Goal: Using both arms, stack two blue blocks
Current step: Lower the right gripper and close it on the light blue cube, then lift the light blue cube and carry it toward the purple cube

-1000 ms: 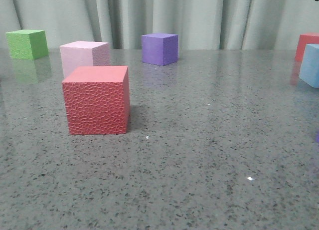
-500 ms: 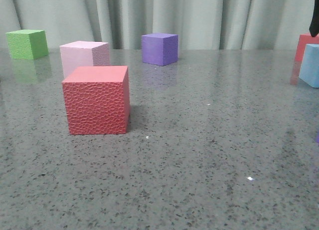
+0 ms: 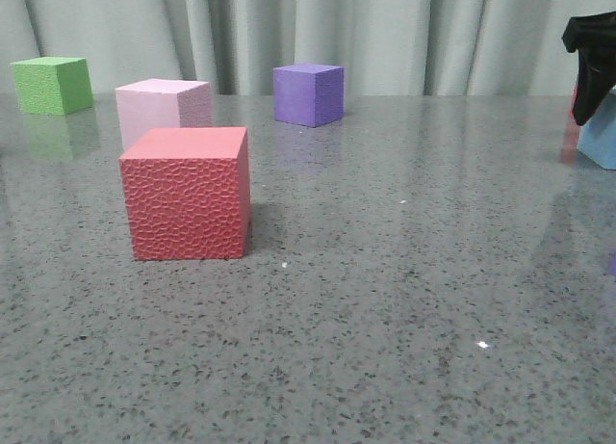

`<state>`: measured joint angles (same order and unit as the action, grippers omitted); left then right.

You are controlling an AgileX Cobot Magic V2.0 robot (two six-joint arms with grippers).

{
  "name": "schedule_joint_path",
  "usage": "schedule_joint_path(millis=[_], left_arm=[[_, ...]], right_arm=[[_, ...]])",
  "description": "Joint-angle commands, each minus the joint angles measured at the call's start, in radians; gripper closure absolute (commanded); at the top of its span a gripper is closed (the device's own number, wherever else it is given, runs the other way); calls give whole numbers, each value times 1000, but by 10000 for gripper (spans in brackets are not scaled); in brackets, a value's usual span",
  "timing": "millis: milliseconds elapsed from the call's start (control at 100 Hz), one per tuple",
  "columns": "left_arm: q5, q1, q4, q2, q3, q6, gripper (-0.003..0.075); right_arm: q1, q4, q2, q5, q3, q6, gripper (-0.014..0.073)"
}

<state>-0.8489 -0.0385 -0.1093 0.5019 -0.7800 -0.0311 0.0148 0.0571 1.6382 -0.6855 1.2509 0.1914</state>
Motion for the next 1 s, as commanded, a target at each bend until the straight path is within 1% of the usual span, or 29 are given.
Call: schedule_joint_path(millis=[0,60,100,150,250,300,340,550,820,990], left_arm=[[67,3,-15,12,-34,11,65],[67,3,-15,12,-34,11,65],[67,3,-15,12,-34,11,65],[67,3,-15,12,-34,11,65],[67,3,-15,12,-34,11,65],[67,3,-15,12,-34,11,65],[67,3,-15,12,-34,11,65],[67,3,-15,12,-34,11,65],[67,3,-15,12,-34,11,65],[67,3,-15,12,-34,11,65]], right_arm=[[-7,12,-28,49,36,-15,-38],[-7,12,-26,47,36,-15,-33],[-7,12,-26,46,36,-15,-12],[-7,12,-26,44,36,-15,30],[-7,12,-26,39,36,-15,145],[-7,12,-26,37,36,-15,185],[-7,12,-26,35,36,-15,201],[-7,12,-29,2,40,-15,201],[10,-2,-63,-181,156,-15,201],[70,-19,-96,-248,222,-15,201]])
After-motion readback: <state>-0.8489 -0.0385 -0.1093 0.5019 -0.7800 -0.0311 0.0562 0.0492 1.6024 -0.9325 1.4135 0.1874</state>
